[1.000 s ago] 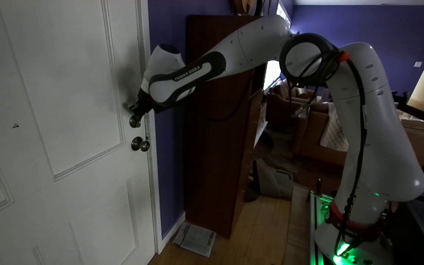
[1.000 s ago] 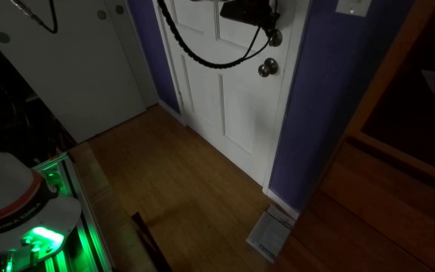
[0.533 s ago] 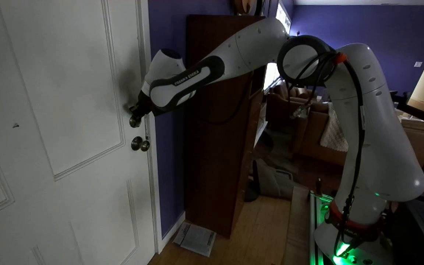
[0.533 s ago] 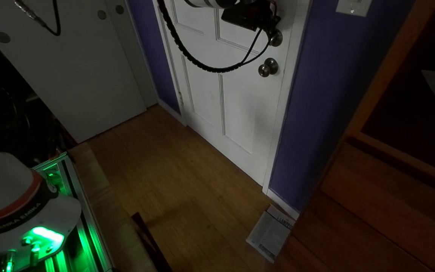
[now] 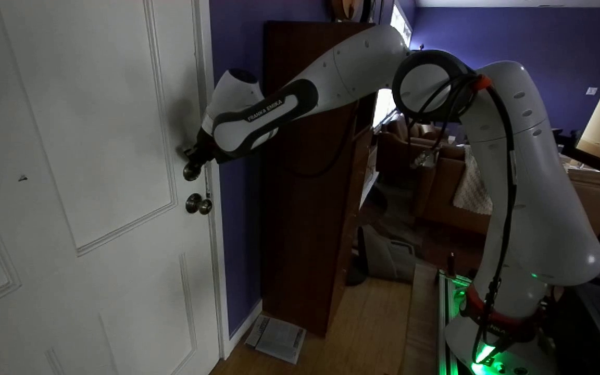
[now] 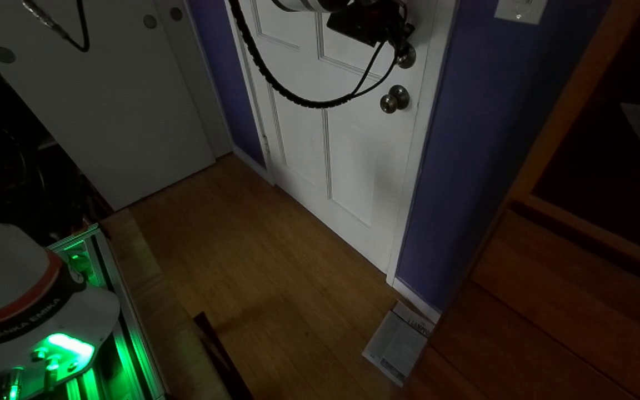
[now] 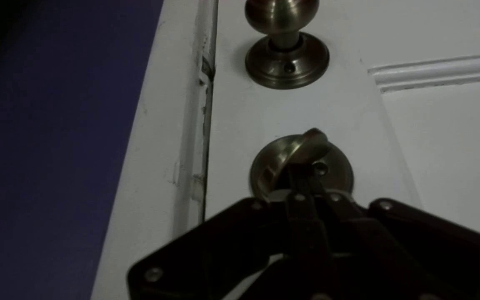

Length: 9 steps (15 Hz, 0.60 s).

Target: Turn the upper knob on the door

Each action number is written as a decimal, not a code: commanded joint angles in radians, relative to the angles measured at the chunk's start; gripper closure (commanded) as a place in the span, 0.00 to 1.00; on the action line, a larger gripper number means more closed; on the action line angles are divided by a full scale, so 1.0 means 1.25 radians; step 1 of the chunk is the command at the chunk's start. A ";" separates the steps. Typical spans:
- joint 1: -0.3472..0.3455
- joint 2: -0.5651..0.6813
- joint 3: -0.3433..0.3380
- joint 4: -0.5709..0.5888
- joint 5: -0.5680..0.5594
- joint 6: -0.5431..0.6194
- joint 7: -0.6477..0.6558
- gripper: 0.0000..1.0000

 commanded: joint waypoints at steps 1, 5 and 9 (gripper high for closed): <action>-0.022 -0.096 0.038 -0.087 0.017 -0.033 -0.068 1.00; -0.078 -0.247 0.130 -0.201 0.119 -0.179 -0.227 0.60; -0.063 -0.393 0.106 -0.299 0.136 -0.399 -0.228 0.29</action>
